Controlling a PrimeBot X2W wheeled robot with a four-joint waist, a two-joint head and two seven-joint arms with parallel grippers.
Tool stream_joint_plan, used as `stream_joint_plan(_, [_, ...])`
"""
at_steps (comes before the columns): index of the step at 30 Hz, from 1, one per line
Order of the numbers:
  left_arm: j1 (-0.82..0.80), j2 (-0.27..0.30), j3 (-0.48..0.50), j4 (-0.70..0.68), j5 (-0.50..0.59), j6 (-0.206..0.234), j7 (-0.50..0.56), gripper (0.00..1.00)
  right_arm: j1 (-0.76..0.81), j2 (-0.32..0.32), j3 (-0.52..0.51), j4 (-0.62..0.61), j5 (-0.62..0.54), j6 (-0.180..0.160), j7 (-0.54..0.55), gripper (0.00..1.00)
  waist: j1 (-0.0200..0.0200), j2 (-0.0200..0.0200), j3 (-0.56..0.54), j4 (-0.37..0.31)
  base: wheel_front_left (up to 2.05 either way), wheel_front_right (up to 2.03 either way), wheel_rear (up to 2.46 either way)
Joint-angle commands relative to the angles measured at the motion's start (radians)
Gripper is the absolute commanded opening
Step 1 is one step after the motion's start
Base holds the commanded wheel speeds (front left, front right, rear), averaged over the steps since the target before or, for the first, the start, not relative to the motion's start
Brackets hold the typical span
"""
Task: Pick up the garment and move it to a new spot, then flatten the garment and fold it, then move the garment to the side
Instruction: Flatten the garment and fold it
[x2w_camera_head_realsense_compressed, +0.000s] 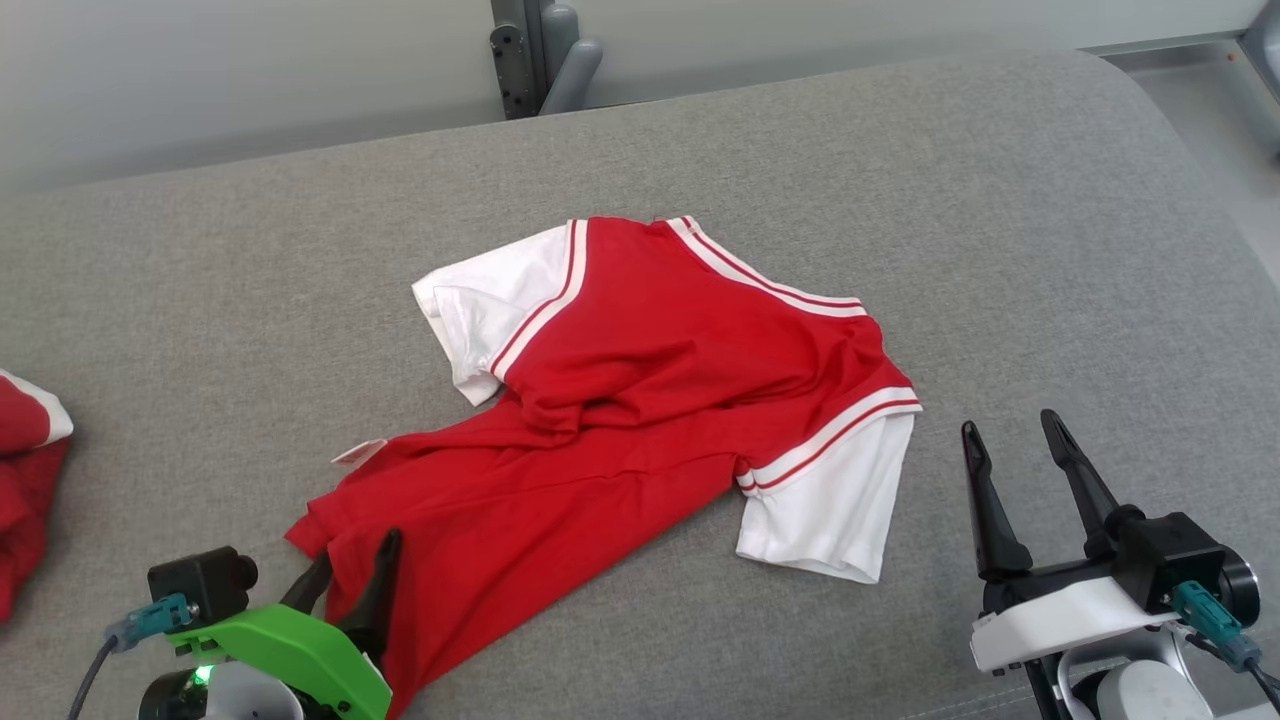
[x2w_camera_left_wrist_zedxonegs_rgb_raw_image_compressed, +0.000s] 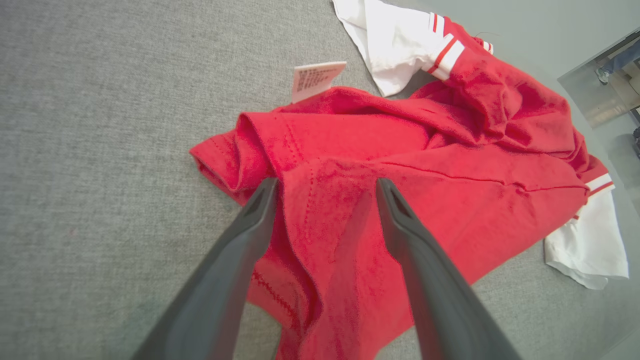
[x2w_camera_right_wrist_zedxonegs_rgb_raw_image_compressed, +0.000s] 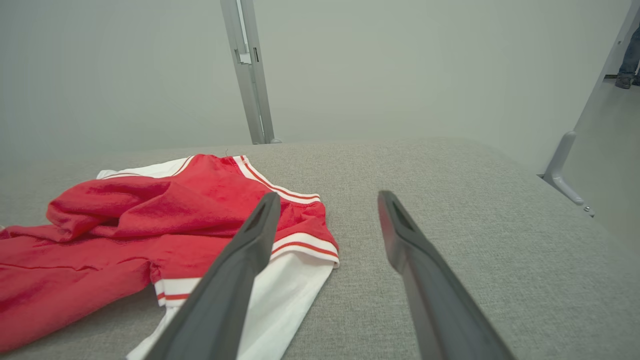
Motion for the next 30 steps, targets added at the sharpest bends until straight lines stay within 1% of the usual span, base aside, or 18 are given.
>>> stream_joint_plan(1, [-0.017,0.014,-0.001,-0.008,0.009,0.008,0.002,0.87,0.007,0.003,-0.003,0.0,0.001,-0.001,0.0,1.0,0.0,0.0,-0.004,-0.013,0.0,0.0,0.0])
stream_joint_plan(2, [-0.022,0.021,0.001,-0.013,0.015,0.016,0.003,0.41,0.011,0.005,-0.003,0.0,0.001,-0.001,0.0,1.0,0.0,0.0,-0.003,-0.019,0.0,0.0,0.0])
stream_joint_plan(3, [-0.024,0.024,0.001,-0.016,0.02,0.018,0.004,0.25,0.012,0.005,-0.002,-0.001,0.0,-0.001,0.0,1.0,0.0,0.0,-0.003,-0.021,0.0,0.0,0.0])
stream_joint_plan(4, [-0.026,0.027,0.001,-0.02,0.025,0.024,0.003,0.0,0.012,0.006,-0.002,-0.001,-0.001,-0.001,0.0,1.0,0.0,0.0,-0.003,-0.023,0.0,0.0,0.0])
stream_joint_plan(12, [-0.042,0.058,-0.009,-0.06,0.038,0.036,0.047,0.0,0.0,0.008,-0.008,-0.005,0.0,-0.001,0.0,1.0,0.0,0.0,0.007,-0.035,0.0,0.0,0.0])
stream_joint_plan(16, [-0.038,0.08,-0.004,-0.097,0.043,0.053,0.054,0.0,0.001,0.01,-0.014,-0.008,0.002,-0.001,0.0,1.0,0.0,0.0,0.013,-0.037,0.0,0.0,0.0])
stream_joint_plan(22, [-0.012,0.093,0.01,-0.124,0.029,0.087,0.059,0.0,0.007,0.013,-0.014,-0.005,0.004,-0.001,0.0,1.0,0.0,0.0,0.017,-0.034,0.0,0.0,0.0])
stream_joint_plan(24, [-0.011,0.094,0.012,-0.125,0.027,0.092,0.06,0.0,0.004,0.013,-0.012,-0.004,0.005,-0.001,0.0,1.0,0.0,0.0,0.018,-0.034,0.0,0.0,0.0])
stream_joint_plan(25, [-0.01,0.093,0.013,-0.127,0.024,0.093,0.063,0.17,0.0,0.014,-0.011,-0.004,0.006,-0.001,0.0,1.0,0.0,0.0,0.02,-0.033,0.0,0.0,0.0])
stream_joint_plan(26, [-0.008,0.092,0.014,-0.128,0.021,0.095,0.063,0.42,-0.003,0.014,-0.011,-0.004,0.008,-0.001,0.0,1.0,0.0,0.0,0.021,-0.032,0.0,0.0,0.0])
stream_joint_plan(27, [-0.006,0.09,0.015,-0.126,0.019,0.099,0.067,0.76,-0.005,0.015,-0.01,-0.004,0.008,-0.001,0.0,1.0,0.0,0.0,0.022,-0.032,0.0,0.0,0.0])
stream_joint_plan(28, [-0.005,0.089,0.013,-0.125,0.018,0.102,0.07,0.93,-0.007,0.015,-0.01,-0.004,0.008,-0.001,0.0,1.0,0.0,0.0,0.023,-0.031,0.0,0.0,0.0])
stream_joint_plan(29, [-0.005,0.089,0.012,-0.124,0.017,0.102,0.071,1.0,-0.008,0.015,-0.01,-0.004,0.008,-0.001,0.0,1.0,0.0,0.0,0.024,-0.031,0.0,0.0,0.0])
stream_joint_plan(30, [-0.005,0.089,0.012,-0.122,0.016,0.103,0.071,1.0,-0.01,0.015,-0.01,-0.004,0.008,-0.001,0.0,1.0,0.0,0.0,0.025,-0.031,0.0,0.0,0.0])
